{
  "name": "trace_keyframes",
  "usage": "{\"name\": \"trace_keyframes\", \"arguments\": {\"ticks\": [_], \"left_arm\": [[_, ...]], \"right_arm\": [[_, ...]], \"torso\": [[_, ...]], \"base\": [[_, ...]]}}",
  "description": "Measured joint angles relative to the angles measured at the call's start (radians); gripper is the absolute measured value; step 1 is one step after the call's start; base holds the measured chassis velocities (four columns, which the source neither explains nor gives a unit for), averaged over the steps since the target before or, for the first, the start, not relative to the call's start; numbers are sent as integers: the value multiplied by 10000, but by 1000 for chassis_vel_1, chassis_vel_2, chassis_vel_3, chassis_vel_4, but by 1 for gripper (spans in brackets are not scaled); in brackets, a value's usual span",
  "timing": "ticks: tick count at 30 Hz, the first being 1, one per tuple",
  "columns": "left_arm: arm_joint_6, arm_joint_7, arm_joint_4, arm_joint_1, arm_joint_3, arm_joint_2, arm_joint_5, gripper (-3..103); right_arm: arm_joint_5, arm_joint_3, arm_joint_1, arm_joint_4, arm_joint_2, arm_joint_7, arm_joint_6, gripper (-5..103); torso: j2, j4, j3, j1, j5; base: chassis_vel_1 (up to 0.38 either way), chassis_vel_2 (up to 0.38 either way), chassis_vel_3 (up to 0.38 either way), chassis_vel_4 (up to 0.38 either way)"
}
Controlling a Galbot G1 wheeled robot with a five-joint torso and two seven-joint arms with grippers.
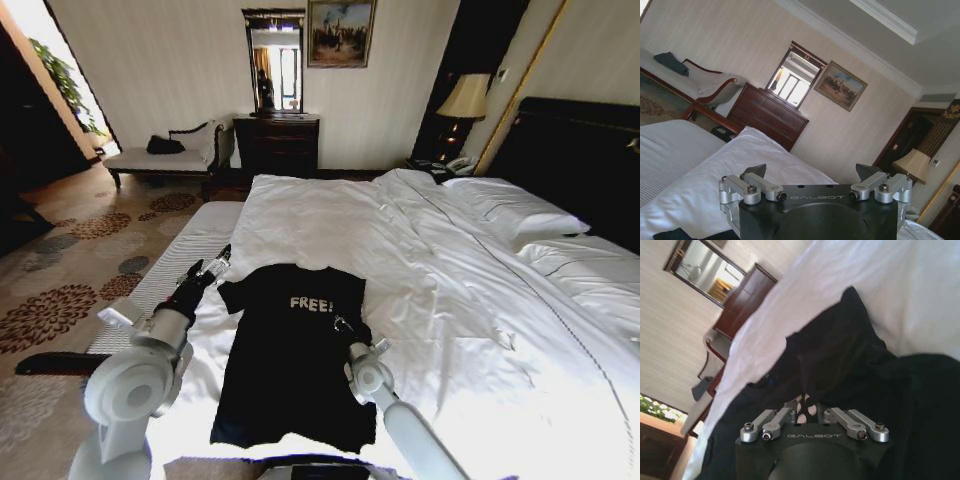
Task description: Fold the clothes on the bed.
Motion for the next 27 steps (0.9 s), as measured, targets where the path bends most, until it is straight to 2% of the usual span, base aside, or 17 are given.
{"name": "trace_keyframes", "arguments": {"ticks": [2, 3, 5, 6, 7, 8, 10, 11, 14, 17, 18, 19, 20, 23, 24, 25, 27], "left_arm": [[-76, 19, 267, -28, 35, -15, 137, 100], [-99, 16, 481, -77, 60, -29, 208, 100], [-89, -108, 925, -237, 89, -36, 156, 100], [-89, -108, 925, -237, 89, -36, 156, 100], [-55, -177, 1156, -353, 94, -33, 31, 100], [-21, -218, 1310, -439, 95, -27, -70, 100], [139, -364, 1947, -821, 114, 40, -442, 100], [139, -364, 1947, -821, 114, 40, -442, 100], [282, -430, 3060, -1487, 282, 132, -753, 100], [296, -373, 3785, -1819, 550, 118, -767, 100], [273, -314, 4228, -1984, 729, 82, -754, 100], [239, -210, 4734, -2157, 923, 30, -747, 100], [239, -210, 4734, -2157, 923, 30, -747, 100], [-23, 263, 6634, -2659, 1366, -137, -780, 100], [-98, 452, 7238, -2806, 1440, -191, -936, 100], [-163, 713, 8161, -3040, 1499, -309, -1470, 100], [-175, 767, 8389, -3101, 1497, -360, -1674, 100]], "right_arm": [[-95, 114, -88, 166, -24, -233, 108, 35], [-131, 203, -193, 349, -61, -358, 165, 35], [-120, 398, -480, 790, -162, -671, 290, 46], [-120, 398, -480, 790, -162, -671, 290, 46], [-96, 542, -678, 1037, -242, -916, 378, 51], [-76, 645, -814, 1199, -299, -1075, 424, 51], [36, 1073, -1323, 1769, -498, -1563, 550, 62], [36, 1073, -1323, 1769, -498, -1563, 550, 62], [100, 1626, -2000, 2432, -799, -1878, 676, 79], [90, 1862, -2119, 2508, -784, -1673, 703, 89], [80, 1969, -2119, 2477, -735, -1446, 707, 89], [59, 2069, -2086, 2367, -676, -1174, 708, 94], [59, 2069, -2086, 2367, -676, -1174, 708, 94], [-179, 2311, -1927, 1928, -577, -550, 725, 99], [-271, 2407, -1920, 1824, -578, -463, 726, 100], [-367, 2573, -1962, 1751, -584, -365, 726, 100], [-394, 2630, -1988, 1748, -584, -326, 726, 100]], "torso": [[-1, 1, 0, 0, 0], [-1, 1, 0, 0, 0], [-1, 0, 0, 0, -1], [-1, 0, 0, 0, -1], [-1, 1, 0, 0, 1], [-1, 0, 0, 0, 0], [0, -4, -1, 0, -1], [0, -4, -1, 0, -1], [-1, -3, -1, 0, 0], [-1, -1, 0, 0, 1], [0, -1, 0, -1, 0], [0, 1, 0, -1, 1], [0, 1, 0, -1, 1], [-2, -2, 1, 0, 0], [-3, 0, 1, 1, 1], [-5, 0, 2, 2, -2], [-5, -1, 2, 3, -2]], "base": [[0, 0, 0, 0], [0, 0, 0, 0], [0, 0, 0, 0], [0, 0, 0, 0], [0, 0, 0, 0], [0, 0, 0, 0], [0, 0, 0, 0], [0, 0, 0, 0], [0, 0, 0, 0], [0, 0, 0, 0], [0, 0, 0, 0], [0, 0, 0, 0], [0, 0, 0, 0], [0, 0, 0, 0], [0, 0, 0, 0], [0, 0, 0, 0], [0, 0, 0, 0]]}}
